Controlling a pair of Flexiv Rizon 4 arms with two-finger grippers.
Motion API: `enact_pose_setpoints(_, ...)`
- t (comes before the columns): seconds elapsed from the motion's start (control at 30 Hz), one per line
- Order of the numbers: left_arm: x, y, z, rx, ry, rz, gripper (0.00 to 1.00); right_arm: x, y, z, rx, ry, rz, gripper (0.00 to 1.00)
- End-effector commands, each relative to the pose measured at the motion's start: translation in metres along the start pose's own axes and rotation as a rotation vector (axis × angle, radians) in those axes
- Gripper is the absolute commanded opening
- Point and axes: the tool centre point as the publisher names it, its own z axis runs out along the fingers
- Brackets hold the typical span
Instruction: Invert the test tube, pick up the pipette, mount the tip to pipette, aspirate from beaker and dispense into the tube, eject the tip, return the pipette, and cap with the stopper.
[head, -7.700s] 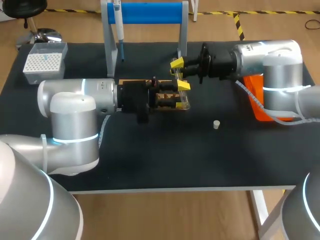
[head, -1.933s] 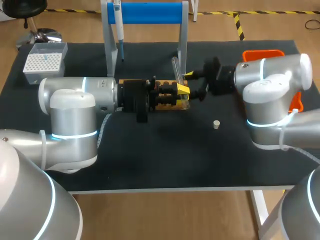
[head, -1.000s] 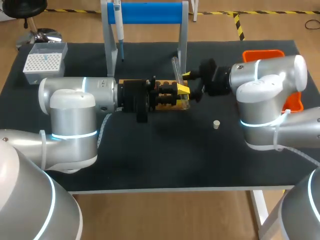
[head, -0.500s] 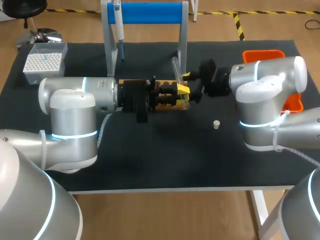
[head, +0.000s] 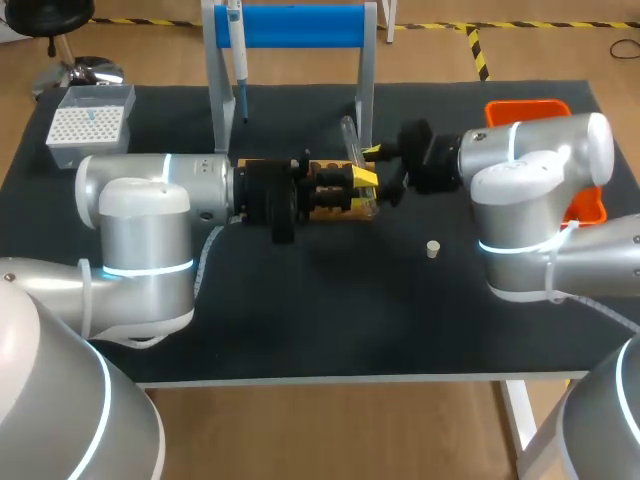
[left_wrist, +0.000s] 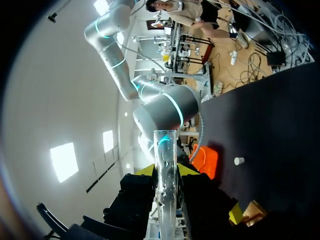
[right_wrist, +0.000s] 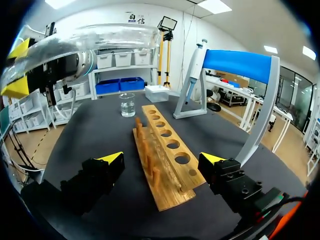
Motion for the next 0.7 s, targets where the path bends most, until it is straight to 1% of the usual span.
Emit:
enact_pose_setpoints(0.03,-0.021,-0.001,-0.012,-0.012,0.012,-0.053,0.0,0.0,0.0,0.0,0.001,0.001,0.0,1.0)
enact_pose_setpoints(0.07,-0.025,-0.001,-0.013,-0.014,0.003,-0.077,0.0,0.0,0.0,0.0,0.001,0.001,0.0,1.0)
enact_pose_setpoints(0.17,-0.035,0.0,-0.013,-0.034,0.029,-0.166,0.0,0.0,0.0,0.0,0.001,0.001,0.0,1.0)
enact_pose_setpoints(0.23,-0.041,0.002,-0.012,-0.044,0.033,-0.253,0.0,0.0,0.0,0.0,0.001,0.001,0.0,1.0)
enact_pose_setpoints(0.33,-0.051,0.003,-0.012,-0.061,0.012,-0.363,0.0,0.0,0.0,0.0,0.001,0.001,0.0,1.0)
enact_pose_setpoints(0.37,-0.054,0.004,-0.013,-0.057,-0.007,-0.394,0.0,0.0,0.0,0.0,0.001,0.001,0.0,1.0)
enact_pose_setpoints(0.43,-0.058,0.006,-0.012,-0.065,-0.016,-0.504,0.0,0.0,0.0,0.0,0.001,0.001,0.0,1.0)
enact_pose_setpoints(0.47,-0.06,0.007,-0.012,-0.063,-0.038,-0.563,0.0,0.0,0.0,0.0,0.001,0.001,0.0,1.0)
enact_pose_setpoints(0.53,-0.06,0.011,-0.01,-0.051,-0.031,-0.688,0.0,0.0,0.0,0.0,0.001,0.001,0.0,1.0)
enact_pose_setpoints(0.6,-0.062,0.014,-0.01,-0.048,-0.065,-0.765,0.0,0.0,0.0,0.0,0.001,0.001,0.0,1.0)
enact_pose_setpoints(0.63,-0.062,0.016,-0.01,-0.047,-0.067,-0.799,0.0,0.0,0.0,0.0,0.001,0.001,0.0,1.0)
enact_pose_setpoints(0.7,-0.066,0.019,-0.011,-0.055,-0.094,-0.838,0.0,0.0,0.0,0.0,0.001,0.001,0.0,1.0)
